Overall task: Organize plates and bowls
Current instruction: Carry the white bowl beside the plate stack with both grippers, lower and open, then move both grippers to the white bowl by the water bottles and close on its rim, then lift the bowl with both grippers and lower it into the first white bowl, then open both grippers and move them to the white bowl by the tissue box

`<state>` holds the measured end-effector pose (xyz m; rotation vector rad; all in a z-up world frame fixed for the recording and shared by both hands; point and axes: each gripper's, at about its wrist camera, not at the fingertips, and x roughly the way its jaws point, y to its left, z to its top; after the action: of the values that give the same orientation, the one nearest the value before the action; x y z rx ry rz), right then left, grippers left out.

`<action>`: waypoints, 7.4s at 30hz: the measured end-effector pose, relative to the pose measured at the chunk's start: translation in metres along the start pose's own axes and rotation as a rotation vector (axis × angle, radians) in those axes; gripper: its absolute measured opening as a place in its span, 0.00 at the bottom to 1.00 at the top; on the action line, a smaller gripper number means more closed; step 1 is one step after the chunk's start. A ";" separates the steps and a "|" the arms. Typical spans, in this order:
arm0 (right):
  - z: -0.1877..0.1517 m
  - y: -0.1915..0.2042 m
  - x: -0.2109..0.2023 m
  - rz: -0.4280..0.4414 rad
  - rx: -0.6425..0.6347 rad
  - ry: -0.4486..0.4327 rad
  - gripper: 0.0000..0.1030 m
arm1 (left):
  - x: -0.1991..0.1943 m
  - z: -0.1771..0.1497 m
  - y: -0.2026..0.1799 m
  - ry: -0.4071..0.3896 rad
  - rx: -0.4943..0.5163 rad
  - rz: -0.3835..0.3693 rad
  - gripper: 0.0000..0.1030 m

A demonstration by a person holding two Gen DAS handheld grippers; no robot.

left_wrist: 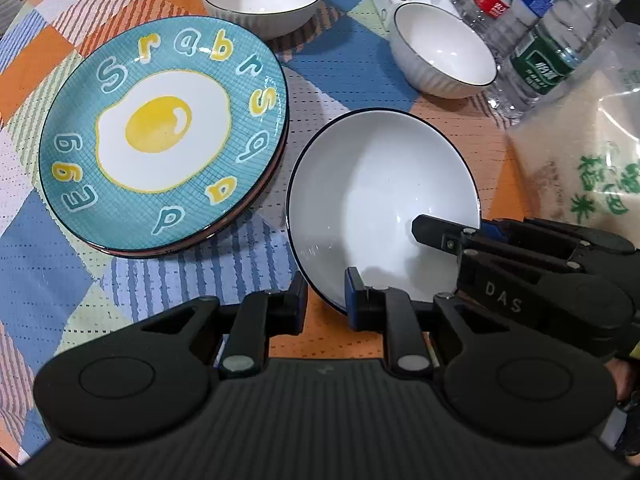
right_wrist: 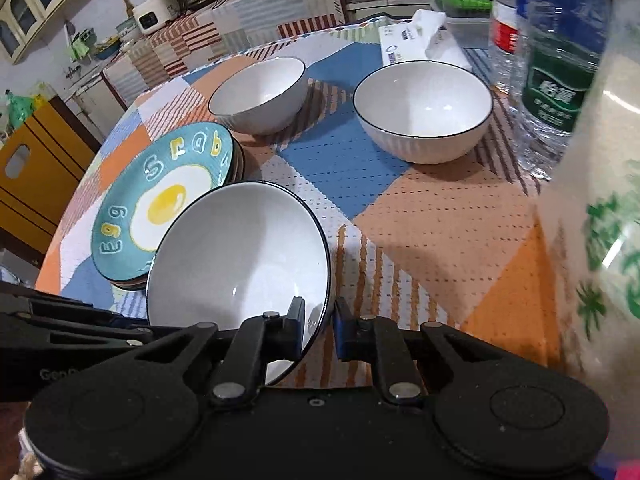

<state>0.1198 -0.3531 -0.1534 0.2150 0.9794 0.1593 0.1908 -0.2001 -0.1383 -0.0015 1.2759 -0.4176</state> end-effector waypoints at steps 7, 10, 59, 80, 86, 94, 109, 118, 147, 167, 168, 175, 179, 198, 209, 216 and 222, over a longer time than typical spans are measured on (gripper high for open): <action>-0.002 -0.005 0.013 -0.003 -0.010 0.010 0.18 | 0.010 0.001 0.003 0.005 -0.010 -0.007 0.17; -0.002 -0.006 0.014 -0.003 -0.026 -0.007 0.18 | 0.010 -0.001 0.001 0.001 -0.014 0.001 0.17; 0.045 -0.007 -0.071 -0.141 -0.316 -0.265 0.72 | -0.056 0.071 -0.028 -0.277 0.207 0.026 0.77; 0.056 -0.043 0.050 -0.072 0.123 -0.208 0.72 | 0.061 0.151 -0.042 -0.216 0.021 -0.086 0.37; 0.063 -0.043 0.074 -0.227 0.057 -0.236 0.72 | 0.079 0.156 -0.054 -0.193 0.008 -0.086 0.20; 0.067 -0.046 0.085 -0.291 -0.080 -0.265 0.74 | 0.077 0.149 -0.052 -0.184 0.018 -0.117 0.13; 0.054 -0.044 0.055 -0.198 -0.156 -0.293 0.74 | 0.044 0.138 -0.050 -0.158 0.036 -0.097 0.12; 0.042 -0.025 0.017 -0.155 -0.217 -0.327 0.74 | -0.003 0.123 -0.041 -0.190 0.060 -0.177 0.12; -0.018 0.045 -0.079 0.000 -0.439 -0.361 0.75 | -0.101 0.030 -0.018 -0.053 0.111 -0.087 0.13; -0.037 0.039 -0.026 0.048 -0.434 -0.181 0.75 | -0.036 0.015 -0.013 0.031 0.122 0.019 0.14; -0.037 0.041 -0.026 0.043 -0.444 -0.181 0.74 | -0.035 0.015 -0.014 0.029 0.131 0.030 0.14; -0.031 0.049 -0.022 0.001 -0.531 -0.138 0.76 | -0.025 0.020 -0.015 0.006 0.166 0.119 0.15; -0.032 0.052 -0.025 -0.038 -0.530 -0.144 0.76 | -0.018 0.023 -0.013 0.018 0.135 0.064 0.16; -0.008 0.064 -0.063 -0.047 -0.512 -0.253 0.73 | -0.076 0.038 0.029 -0.151 0.163 -0.032 0.20; 0.051 0.070 -0.071 0.068 -0.375 -0.253 0.74 | -0.096 0.067 0.057 -0.198 0.157 -0.098 0.26; 0.098 0.058 -0.043 0.106 -0.185 -0.094 0.74 | -0.084 0.094 0.070 -0.266 0.183 -0.064 0.27; 0.139 0.022 -0.002 0.176 0.118 -0.022 0.69 | -0.053 0.130 0.091 -0.291 0.138 -0.026 0.28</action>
<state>0.2344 -0.3474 -0.0710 0.4107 0.9486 0.2602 0.3262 -0.1293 -0.0707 0.0373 0.9595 -0.5077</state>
